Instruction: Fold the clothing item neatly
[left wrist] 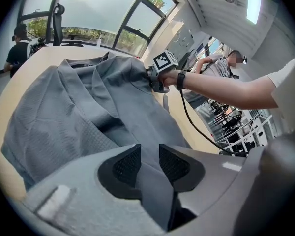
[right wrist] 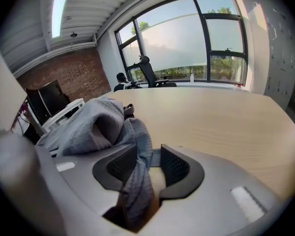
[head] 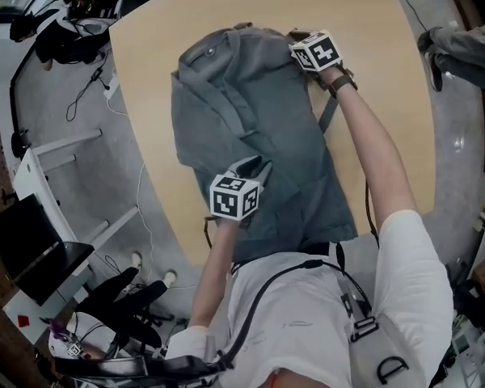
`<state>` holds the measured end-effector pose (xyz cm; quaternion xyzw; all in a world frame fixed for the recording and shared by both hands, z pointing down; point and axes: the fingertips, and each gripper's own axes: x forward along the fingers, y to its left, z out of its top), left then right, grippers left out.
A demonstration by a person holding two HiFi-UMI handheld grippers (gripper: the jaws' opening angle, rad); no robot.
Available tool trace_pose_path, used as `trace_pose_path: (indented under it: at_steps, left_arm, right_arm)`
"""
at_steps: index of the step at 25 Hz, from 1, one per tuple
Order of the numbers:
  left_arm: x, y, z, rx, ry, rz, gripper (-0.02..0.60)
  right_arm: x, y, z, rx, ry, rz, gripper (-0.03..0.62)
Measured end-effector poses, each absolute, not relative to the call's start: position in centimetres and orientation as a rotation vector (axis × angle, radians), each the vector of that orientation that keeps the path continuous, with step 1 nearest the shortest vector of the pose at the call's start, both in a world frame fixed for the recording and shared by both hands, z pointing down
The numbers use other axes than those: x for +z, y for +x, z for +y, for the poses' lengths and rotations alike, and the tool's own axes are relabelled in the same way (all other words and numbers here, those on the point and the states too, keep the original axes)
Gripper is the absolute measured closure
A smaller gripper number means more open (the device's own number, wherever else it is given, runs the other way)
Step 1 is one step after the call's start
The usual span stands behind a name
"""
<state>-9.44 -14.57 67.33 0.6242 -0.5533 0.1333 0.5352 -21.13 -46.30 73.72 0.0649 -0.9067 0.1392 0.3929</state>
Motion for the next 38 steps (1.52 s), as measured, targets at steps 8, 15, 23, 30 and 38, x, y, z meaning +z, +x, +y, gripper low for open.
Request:
trace_pose_path:
  at_steps: [8,15,23,30,38]
  left_arm:
    - [66.9,-9.9,-14.0,0.287,1.497,-1.322,0.460]
    - [66.8,-10.3,-13.2,0.247,1.501,-1.332,0.460]
    - [67.1,-8.9,-12.0,0.246,1.501,-1.303,0.460]
    - [67.2,-9.2,-11.8,0.255,1.488,-1.310,0.460]
    - [68.6,-8.5,-11.5,0.272,1.450,-1.317,0.460]
  right_arm:
    - [66.7,-17.3,-48.6,0.462,0.370,-2.491,0.571]
    - [58.7,-2.7,-54.6,0.536,0.891,-2.463,0.572]
    - [68.9,3.9,-49.6,0.660,0.844,-2.183,0.466]
    - [64.4,1.9,-52.8,0.578,0.824,-2.362,0.425]
    - [70.5,-2.8,-61.1,0.480,0.663,-2.055,0.378]
